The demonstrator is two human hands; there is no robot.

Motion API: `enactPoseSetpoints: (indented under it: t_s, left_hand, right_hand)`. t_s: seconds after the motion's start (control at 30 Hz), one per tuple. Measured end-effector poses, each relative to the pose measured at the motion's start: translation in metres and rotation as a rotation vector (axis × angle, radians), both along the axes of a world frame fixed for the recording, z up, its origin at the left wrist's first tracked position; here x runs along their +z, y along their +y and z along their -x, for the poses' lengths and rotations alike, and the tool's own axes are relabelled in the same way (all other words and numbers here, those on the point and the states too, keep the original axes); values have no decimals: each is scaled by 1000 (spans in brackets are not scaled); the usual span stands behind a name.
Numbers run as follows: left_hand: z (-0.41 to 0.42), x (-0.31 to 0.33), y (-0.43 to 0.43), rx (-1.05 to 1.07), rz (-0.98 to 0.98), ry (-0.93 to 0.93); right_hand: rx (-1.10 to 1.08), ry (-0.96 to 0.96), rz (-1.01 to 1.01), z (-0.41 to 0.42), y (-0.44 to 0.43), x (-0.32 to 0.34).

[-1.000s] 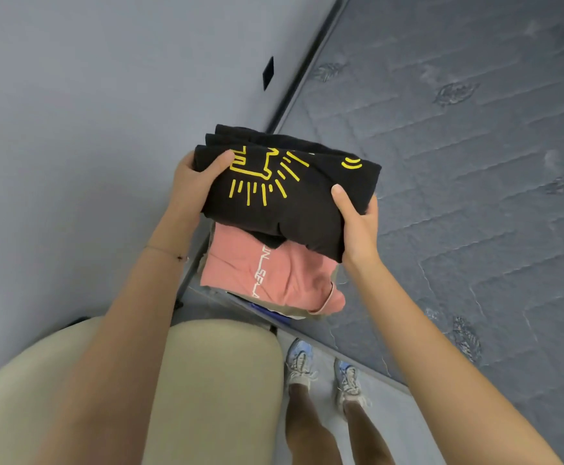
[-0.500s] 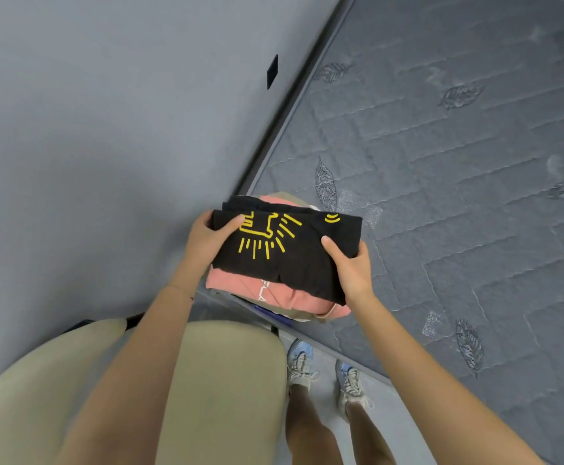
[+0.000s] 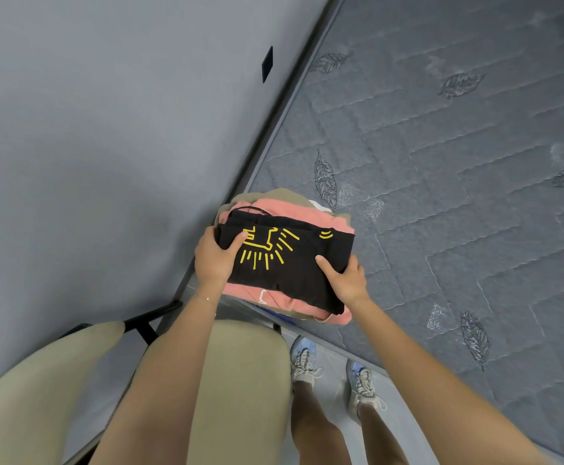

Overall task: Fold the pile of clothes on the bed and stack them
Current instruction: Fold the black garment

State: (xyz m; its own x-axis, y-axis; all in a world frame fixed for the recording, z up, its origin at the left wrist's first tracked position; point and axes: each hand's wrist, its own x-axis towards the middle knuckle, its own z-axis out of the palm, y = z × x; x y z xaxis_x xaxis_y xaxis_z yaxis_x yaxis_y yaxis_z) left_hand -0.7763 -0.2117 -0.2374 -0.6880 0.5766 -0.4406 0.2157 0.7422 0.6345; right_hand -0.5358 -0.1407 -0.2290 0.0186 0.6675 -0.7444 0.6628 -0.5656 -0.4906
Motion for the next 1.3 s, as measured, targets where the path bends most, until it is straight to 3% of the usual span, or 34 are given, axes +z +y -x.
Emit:
enactPoseSetpoints:
  t_s: [0.13, 0.23, 0.33, 0.6, 0.73, 0.83, 1.0, 1.1, 1.3]
  left_hand:
    - [-5, -6, -6, 6, 60, 41]
    - [-7, 5, -8, 55, 43, 39]
    - [-15, 24, -13, 9, 20, 243]
    - [-49, 60, -16, -221, 42, 403]
    - [-65, 73, -16, -459, 30, 482]
    - [-89, 87, -12, -607, 42, 555]
    - [-146, 110, -2, -719, 57, 563]
    - [-194, 124, 13, -793, 60, 554]
    - [-345, 151, 53, -1060, -16, 565]
  right_hand:
    - [3, 2, 83, 1, -4, -8]
    - [1, -4, 8, 0, -8, 0]
    - [38, -38, -118, -4, -11, 17]
    - [290, -114, -323, -19, -18, 55]
    - [432, -217, -376, -31, -21, 70]
    - [383, -274, -385, -48, -19, 85]
    - [369, -355, -376, -107, -16, 117]
    - [251, -340, -336, -163, -15, 135]
    - [74, -440, -305, -310, -30, 159]
